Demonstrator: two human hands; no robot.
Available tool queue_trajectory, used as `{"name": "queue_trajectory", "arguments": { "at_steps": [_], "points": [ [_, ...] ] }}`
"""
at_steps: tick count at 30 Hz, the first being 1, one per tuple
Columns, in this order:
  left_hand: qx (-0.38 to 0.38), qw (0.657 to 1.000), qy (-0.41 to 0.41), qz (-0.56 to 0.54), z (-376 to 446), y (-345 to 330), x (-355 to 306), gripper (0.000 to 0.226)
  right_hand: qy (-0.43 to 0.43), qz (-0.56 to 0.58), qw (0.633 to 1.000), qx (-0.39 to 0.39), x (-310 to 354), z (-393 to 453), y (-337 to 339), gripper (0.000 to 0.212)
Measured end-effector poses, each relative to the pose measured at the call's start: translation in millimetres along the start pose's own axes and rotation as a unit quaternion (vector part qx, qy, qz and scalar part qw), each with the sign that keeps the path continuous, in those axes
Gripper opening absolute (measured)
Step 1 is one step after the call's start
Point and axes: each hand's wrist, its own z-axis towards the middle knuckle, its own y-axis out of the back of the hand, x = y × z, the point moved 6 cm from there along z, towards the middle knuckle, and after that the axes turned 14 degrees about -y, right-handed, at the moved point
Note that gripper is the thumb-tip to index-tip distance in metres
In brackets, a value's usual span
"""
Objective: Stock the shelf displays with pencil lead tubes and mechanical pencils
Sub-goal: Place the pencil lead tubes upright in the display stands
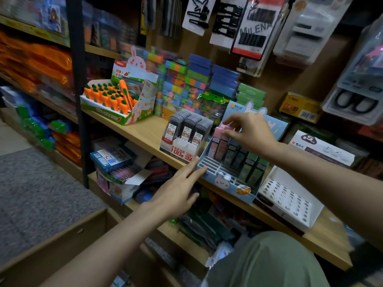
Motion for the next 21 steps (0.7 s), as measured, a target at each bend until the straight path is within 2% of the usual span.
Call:
{"name": "queue_trajectory", "arguments": {
  "at_steps": [6, 11, 19, 21],
  "points": [
    [-0.008, 1.0, 0.006, -0.005, 1.4, 0.7, 2.1, 0.073, -0.052, 0.01, 0.998, 0.025, -11.6, 5.4, -4.7, 0.032],
    [-0.015, 1.0, -0.008, 0.003, 0.9, -1.0, 0.3, 0.074, -0.039, -0.028, 0.999, -0.021, -13.8, 2.0, -9.9, 0.023],
    [0.005, 1.0, -0.012, -0.013, 1.5, 0.9, -0.7, 0.079, -0.068, -0.063, 0.995, -0.035, -16.1, 0.3, -17.1, 0.028],
    [0.005, 1.0, -0.013, -0.018, 1.4, 0.6, -1.0, 0.079, -0.065, -0.072, 0.995, -0.031, -13.6, 0.0, -15.7, 0.035]
  ]
}}
